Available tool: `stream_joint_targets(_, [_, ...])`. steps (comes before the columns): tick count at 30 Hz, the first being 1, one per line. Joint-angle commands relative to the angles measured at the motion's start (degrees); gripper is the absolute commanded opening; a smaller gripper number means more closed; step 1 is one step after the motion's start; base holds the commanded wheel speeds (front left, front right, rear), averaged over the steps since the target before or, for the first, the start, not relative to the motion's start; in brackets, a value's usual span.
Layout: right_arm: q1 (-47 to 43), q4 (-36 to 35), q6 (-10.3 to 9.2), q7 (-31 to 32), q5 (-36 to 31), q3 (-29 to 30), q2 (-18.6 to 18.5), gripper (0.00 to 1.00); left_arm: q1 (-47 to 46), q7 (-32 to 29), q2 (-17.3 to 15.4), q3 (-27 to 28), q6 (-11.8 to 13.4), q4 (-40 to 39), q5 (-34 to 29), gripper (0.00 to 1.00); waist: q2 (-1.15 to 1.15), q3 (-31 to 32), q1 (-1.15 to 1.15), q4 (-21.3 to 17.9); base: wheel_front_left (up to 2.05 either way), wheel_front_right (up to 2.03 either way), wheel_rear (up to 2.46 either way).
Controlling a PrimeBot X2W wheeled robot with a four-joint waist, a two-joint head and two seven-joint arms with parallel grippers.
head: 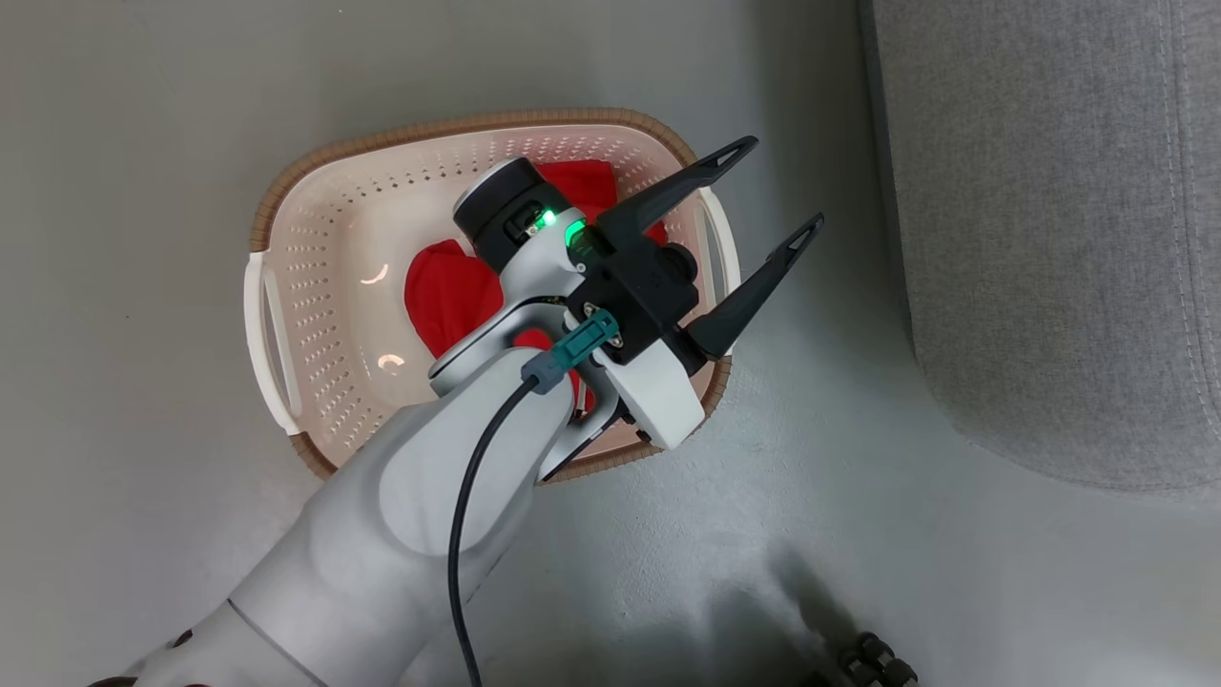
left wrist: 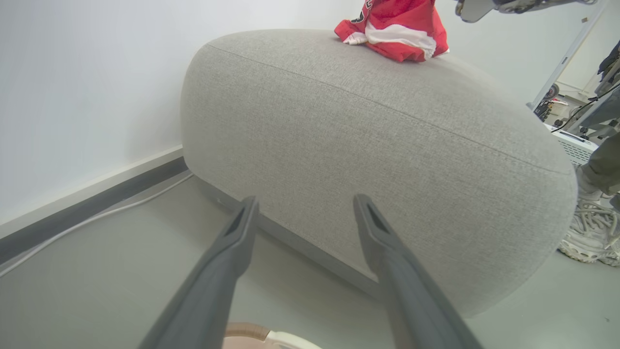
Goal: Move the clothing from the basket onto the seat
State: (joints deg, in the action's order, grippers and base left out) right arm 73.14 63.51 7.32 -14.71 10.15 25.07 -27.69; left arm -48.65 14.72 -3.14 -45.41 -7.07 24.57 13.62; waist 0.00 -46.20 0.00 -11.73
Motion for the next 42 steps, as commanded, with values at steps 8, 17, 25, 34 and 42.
stream_joint_targets(8, [-11.4, -1.15, 0.17, -0.29, 3.84, -6.7, 2.51, 1.0, 1.98, 0.28, 0.26, 1.91, -0.41, -0.69, 0.46, 1.0, 0.0, 2.86, 0.0, 0.25, 0.0, 0.0, 0.0])
stream_joint_targets(17, [-25.36, -10.06, 0.17, -0.29, 10.18, -13.64, 3.86, 1.0, 5.69, 0.28, 0.26, 4.68, -0.41, -1.97, 1.69, 1.0, 0.0, 9.22, 0.0, 1.07, 0.0, 0.0, 0.0])
stream_joint_targets(25, [-33.76, -21.12, 0.17, -0.29, 14.25, -18.38, 5.51, 1.0, 10.88, 0.28, 0.26, 8.87, -0.26, -2.6, 2.05, 1.0, 0.0, 15.95, 0.0, 2.78, 0.0, 0.0, 0.0])
stream_joint_targets(34, [-38.8, -29.58, 0.17, -0.29, 14.96, -22.81, 8.82, 1.0, 16.92, 0.28, 0.26, 14.17, 0.8, -2.63, 2.45, 1.0, 0.0, 24.23, 0.0, 6.08, 0.0, 0.0, 0.0])
stream_joint_targets(42, [-42.82, -33.97, 0.17, -0.29, 14.87, -27.91, 11.97, 1.0, 23.05, 0.28, 0.26, 23.03, 2.24, -2.23, 1.25, 1.0, 0.0, 31.5, 0.0, 9.14, 0.0, 0.0, 0.0])
